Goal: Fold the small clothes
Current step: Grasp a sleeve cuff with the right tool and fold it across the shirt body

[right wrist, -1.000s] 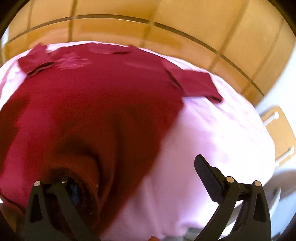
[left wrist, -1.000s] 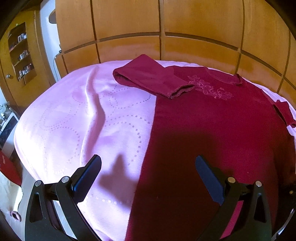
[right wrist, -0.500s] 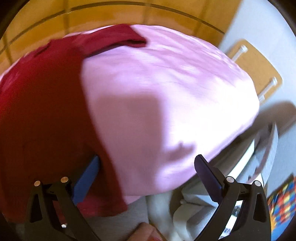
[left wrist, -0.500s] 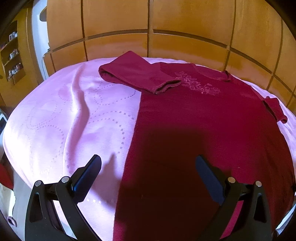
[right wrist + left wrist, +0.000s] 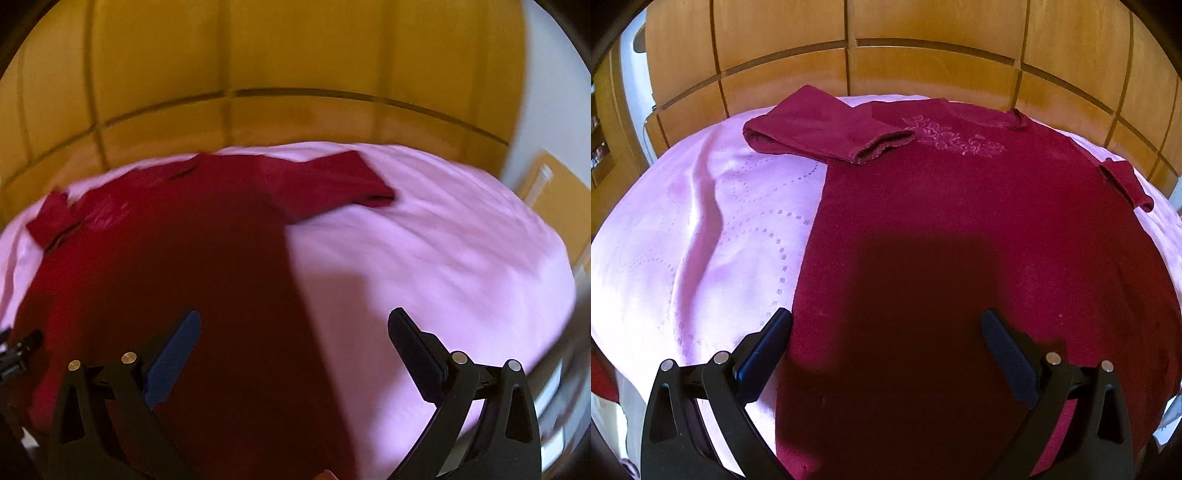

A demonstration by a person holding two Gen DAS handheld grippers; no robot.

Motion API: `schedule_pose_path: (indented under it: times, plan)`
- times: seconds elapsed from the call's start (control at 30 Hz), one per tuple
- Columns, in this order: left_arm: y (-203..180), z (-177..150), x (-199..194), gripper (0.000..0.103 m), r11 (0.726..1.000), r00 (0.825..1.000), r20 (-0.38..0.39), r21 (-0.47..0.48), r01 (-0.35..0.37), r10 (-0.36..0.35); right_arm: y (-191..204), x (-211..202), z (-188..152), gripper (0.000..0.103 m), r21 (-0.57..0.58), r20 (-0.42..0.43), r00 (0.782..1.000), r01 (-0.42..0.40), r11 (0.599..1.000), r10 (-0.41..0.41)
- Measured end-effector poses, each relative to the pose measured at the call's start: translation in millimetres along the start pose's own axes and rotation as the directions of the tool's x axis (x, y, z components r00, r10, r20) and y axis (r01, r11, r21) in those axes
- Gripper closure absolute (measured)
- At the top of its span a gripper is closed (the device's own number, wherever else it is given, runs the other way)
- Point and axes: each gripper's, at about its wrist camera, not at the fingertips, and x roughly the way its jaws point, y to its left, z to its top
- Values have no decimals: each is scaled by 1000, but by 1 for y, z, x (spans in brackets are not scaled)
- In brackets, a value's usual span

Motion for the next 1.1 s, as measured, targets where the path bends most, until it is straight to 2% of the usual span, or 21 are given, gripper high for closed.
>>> schedule_pose_path:
  times: [0.13, 0.3, 0.4, 0.5, 0.63, 0.7, 0.87, 0.9, 1.03, 1.1]
  plan:
    - [5, 0, 5, 2, 999, 999, -12, -10, 31, -31, 20, 39, 17, 3, -59, -53, 999, -7, 998, 4]
    - [8, -3, 12, 2, 999, 999, -5, -8, 51, -51, 34, 67, 36, 3, -138, 3, 996, 86, 987, -87]
    - [6, -3, 11, 2, 999, 999, -5, 12, 39, -39, 30, 87, 43, 3, -138, -13, 992, 121, 983, -124]
    - [8, 5, 7, 2, 998, 998, -40, 11, 56, -55, 22, 106, 42, 3, -92, -69, 992, 99, 991, -105]
    - [16, 24, -7, 2, 993, 993, 40, -31, 111, -110, 18, 115, 37, 3, -54, -98, 993, 68, 996, -73]
    - [16, 37, -9, 2, 992, 991, 64, -20, 123, -121, 13, 118, 36, 3, -23, -112, 993, 44, 999, -46]
    - [5, 77, 6, 3, 996, 993, 112, 86, 31, -40, 6, 120, 32, 3, 35, -111, 994, 0, 999, 4]
    - [1, 83, 13, 6, 994, 994, 109, 112, 4, -16, 7, 120, 32, 3, 34, -109, 994, 1, 999, 3]
    - [-13, 107, 41, 27, 970, 993, 111, 233, -73, 48, 9, 119, 31, 3, 31, -99, 995, 7, 1000, -4]
    - [-17, 116, 55, 32, 955, 991, 116, 278, -102, 71, 9, 119, 30, 3, 31, -97, 995, 6, 999, -3]
